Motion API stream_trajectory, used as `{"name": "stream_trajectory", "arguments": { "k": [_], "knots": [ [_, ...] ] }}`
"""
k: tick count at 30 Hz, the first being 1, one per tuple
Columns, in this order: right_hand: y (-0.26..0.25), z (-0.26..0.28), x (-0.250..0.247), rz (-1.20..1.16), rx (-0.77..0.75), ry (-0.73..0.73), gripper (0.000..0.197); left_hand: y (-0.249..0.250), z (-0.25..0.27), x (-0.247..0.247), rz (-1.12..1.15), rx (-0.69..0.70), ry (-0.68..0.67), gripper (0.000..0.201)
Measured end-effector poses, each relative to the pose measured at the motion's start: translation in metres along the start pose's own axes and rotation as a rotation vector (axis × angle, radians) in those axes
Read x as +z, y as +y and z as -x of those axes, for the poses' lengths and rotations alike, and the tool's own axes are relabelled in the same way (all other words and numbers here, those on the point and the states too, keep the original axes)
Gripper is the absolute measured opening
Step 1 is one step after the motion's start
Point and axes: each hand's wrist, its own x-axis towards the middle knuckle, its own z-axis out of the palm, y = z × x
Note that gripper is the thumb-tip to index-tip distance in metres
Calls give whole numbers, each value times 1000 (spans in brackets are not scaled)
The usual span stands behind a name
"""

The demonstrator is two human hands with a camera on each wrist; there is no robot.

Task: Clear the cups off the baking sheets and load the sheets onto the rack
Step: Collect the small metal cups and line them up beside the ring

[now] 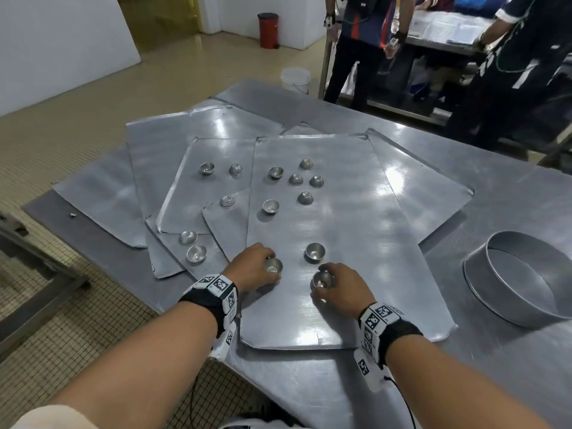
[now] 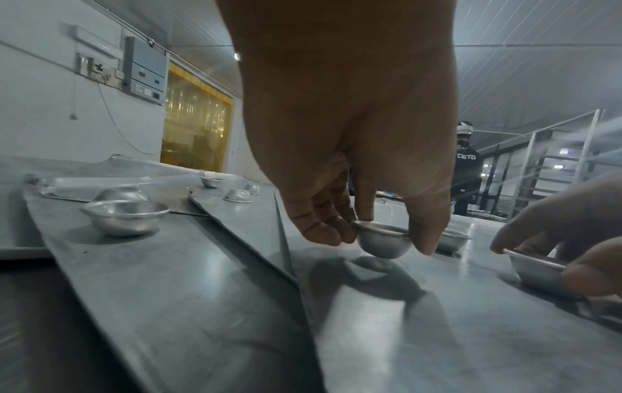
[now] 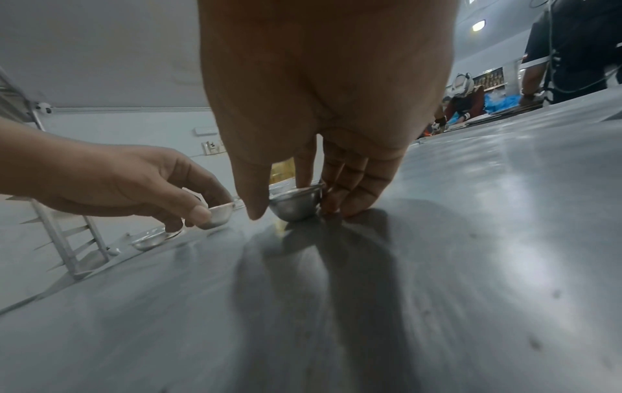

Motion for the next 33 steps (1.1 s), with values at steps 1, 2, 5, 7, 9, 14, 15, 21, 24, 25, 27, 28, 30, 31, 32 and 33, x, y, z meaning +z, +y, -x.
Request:
{"name": "stream_trajectory", "arguments": {
  "k": [1, 2, 5, 7, 9, 14, 15, 21, 24, 25, 27, 28, 30, 31, 32, 33],
  "knots": [
    [2, 0, -1, -7, 11, 11, 56, 3, -2, 0, 3, 22, -3, 55],
    [3, 1, -2, -14, 24, 21, 56, 7, -5, -1, 7, 41, -11, 54],
    [10, 4, -7, -34, 70, 56, 55, 24, -14, -2, 30, 95, -49, 51],
    [15, 7, -12, -52, 107, 84, 53, 37, -21, -1, 40, 149, -68, 48],
    [21, 12, -16, -83, 148, 119, 51, 52, -28, 1, 55, 208, -85, 43],
    [38, 34, -31, -155, 239, 238, 50, 92, -46, 12, 33, 373, -160, 42],
    [42, 39, -34, -162, 260, 257, 51, 100, -50, 17, 23, 407, -181, 44],
    [64, 80, -55, -175, 370, 394, 54, 165, -60, 41, -59, 655, -309, 45],
    [80, 107, -66, -159, 431, 448, 54, 198, -58, 54, -114, 780, -344, 43],
    [86, 116, -69, -164, 444, 468, 54, 208, -56, 60, -129, 818, -347, 41],
    [100, 133, -75, -176, 459, 500, 53, 225, -49, 71, -166, 868, -358, 37],
    [107, 142, -78, -175, 469, 509, 52, 233, -45, 78, -196, 886, -368, 36],
    [122, 156, -84, -160, 490, 519, 52, 245, -34, 93, -269, 918, -399, 35],
    [130, 163, -87, -148, 496, 520, 52, 251, -28, 102, -298, 933, -411, 35],
    [137, 170, -90, -138, 497, 520, 52, 257, -24, 110, -317, 938, -417, 35],
    [145, 175, -93, -131, 493, 519, 52, 263, -20, 118, -317, 942, -411, 34]
  ]
}}
